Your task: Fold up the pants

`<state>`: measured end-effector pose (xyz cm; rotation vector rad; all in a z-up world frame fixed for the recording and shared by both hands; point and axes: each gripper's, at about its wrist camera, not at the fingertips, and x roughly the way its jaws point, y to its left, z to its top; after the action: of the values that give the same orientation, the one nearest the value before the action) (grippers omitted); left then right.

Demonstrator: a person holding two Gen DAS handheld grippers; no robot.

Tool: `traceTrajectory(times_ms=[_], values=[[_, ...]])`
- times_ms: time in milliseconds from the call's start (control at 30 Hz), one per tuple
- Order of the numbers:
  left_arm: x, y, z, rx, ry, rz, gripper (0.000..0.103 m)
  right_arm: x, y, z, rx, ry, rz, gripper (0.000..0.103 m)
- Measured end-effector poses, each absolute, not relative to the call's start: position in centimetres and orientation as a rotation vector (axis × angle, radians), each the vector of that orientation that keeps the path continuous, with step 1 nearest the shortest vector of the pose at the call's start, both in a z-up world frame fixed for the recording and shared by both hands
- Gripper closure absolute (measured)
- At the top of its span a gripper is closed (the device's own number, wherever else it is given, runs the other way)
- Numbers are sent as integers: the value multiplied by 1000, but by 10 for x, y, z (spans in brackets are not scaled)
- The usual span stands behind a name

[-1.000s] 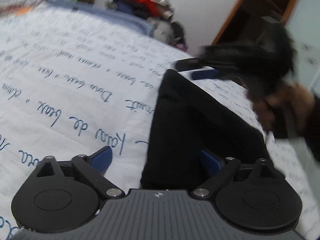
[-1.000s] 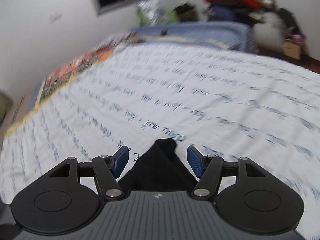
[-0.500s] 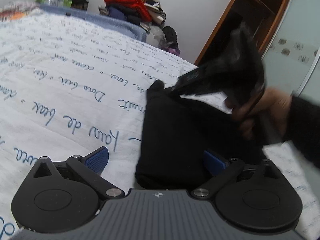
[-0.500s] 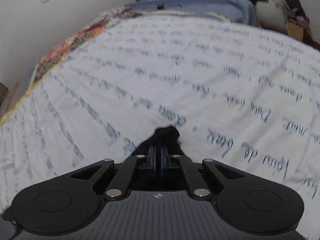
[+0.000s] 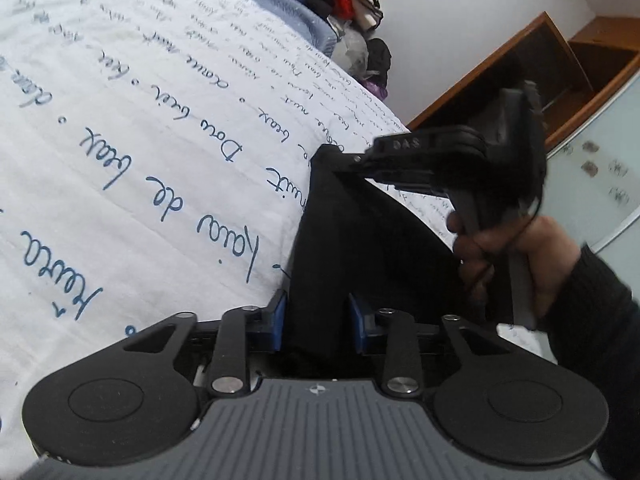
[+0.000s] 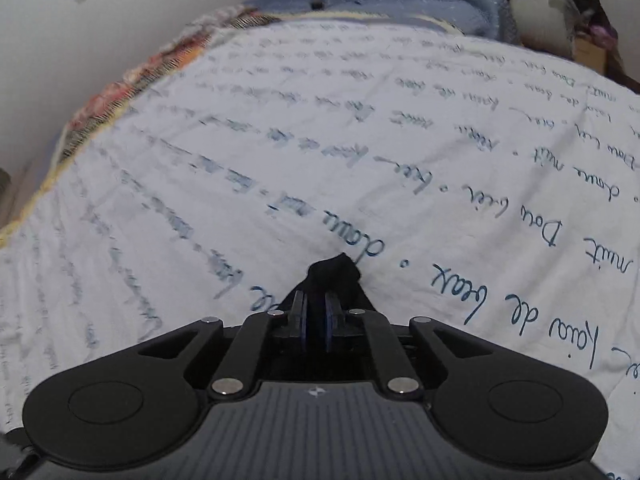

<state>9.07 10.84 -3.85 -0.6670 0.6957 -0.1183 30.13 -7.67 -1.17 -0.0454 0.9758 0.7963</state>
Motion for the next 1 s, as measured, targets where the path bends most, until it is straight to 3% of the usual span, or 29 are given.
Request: traceTrajectory(times_ms=[267, 467, 733, 867, 1000], values=[[87, 97, -38, -578, 666, -122, 69, 309, -95, -9, 126, 1005, 758, 93], [79, 96, -42, -571, 634, -124, 68, 280, -97, 31, 167, 848, 752, 92], [71, 97, -44, -574, 602, -151, 61, 266, -34, 0, -255, 848, 611, 90], [69, 94, -41, -548, 607, -129, 69, 265, -33, -13, -271, 828, 616, 89], [67, 89, -40, -524, 604, -120, 69, 288, -53, -12, -87, 905, 625, 90]])
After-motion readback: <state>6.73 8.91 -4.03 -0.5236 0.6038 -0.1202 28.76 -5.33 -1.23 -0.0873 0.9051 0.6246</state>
